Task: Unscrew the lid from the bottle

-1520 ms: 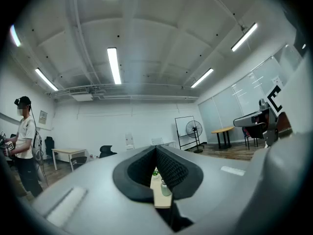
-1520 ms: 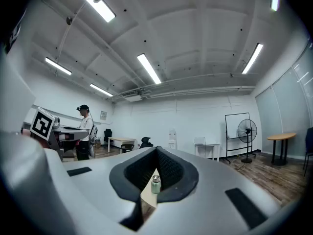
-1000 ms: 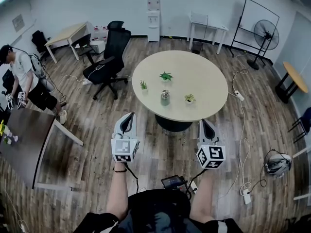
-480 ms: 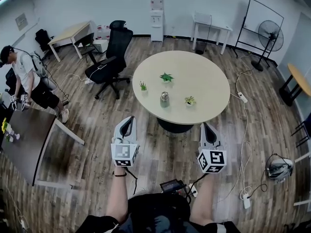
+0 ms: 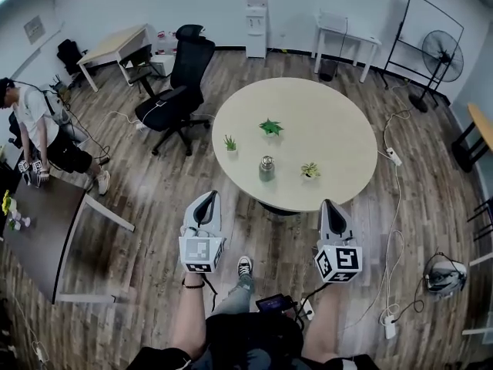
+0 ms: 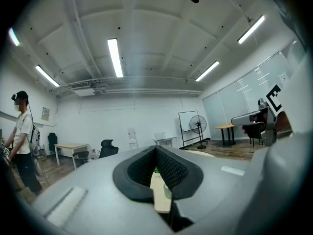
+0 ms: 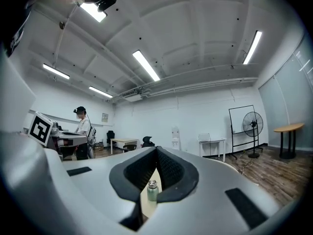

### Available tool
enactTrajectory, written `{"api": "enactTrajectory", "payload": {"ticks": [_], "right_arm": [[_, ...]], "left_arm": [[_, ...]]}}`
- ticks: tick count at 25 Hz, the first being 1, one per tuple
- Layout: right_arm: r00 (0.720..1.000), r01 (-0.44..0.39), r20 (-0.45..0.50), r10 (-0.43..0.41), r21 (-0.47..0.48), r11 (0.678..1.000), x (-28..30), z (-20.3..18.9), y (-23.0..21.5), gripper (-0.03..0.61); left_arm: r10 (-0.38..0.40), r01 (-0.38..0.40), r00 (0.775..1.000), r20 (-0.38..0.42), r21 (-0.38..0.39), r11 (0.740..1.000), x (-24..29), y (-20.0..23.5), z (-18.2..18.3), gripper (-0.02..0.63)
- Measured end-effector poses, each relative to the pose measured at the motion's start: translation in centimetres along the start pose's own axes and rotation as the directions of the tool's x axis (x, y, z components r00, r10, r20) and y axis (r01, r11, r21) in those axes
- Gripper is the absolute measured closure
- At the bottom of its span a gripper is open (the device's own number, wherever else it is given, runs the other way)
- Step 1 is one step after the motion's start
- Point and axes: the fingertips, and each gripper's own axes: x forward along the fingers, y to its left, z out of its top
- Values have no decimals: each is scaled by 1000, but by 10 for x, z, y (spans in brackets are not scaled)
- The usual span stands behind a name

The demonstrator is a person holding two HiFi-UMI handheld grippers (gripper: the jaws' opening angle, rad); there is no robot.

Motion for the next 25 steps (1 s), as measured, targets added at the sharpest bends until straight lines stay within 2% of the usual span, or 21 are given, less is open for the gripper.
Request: {"api": "enactTrajectory", "payload": {"ticks": [5,8,12,20,24,25], "right_arm": [[998,59,12,-59,-12,998,73,7,-36,575],[996,86,16,-86,-30,996,107,17,-49,575],[996,91,9,-91,-52,994,138,22,-58,575],[997,78,10,-78,-9,997,168,24,-105,575],[998,56,-1,-56,-7,998,176,22,-122,575],[999,52,-1,-52,2,999,177,22,-127,575]], "left_arm": [[-47,47,999,19,-3,999,92,15,-8,612],[-91,92,995,45,-17,996,139,18,-2,612],[-108,111,991,83,-29,993,184,23,12,612],[-124,125,989,78,-8,992,233,-4,21,612],[-89,93,991,97,-40,995,247,-14,21,610],[-87,92,991,101,-49,995,251,-17,21,585]]}}
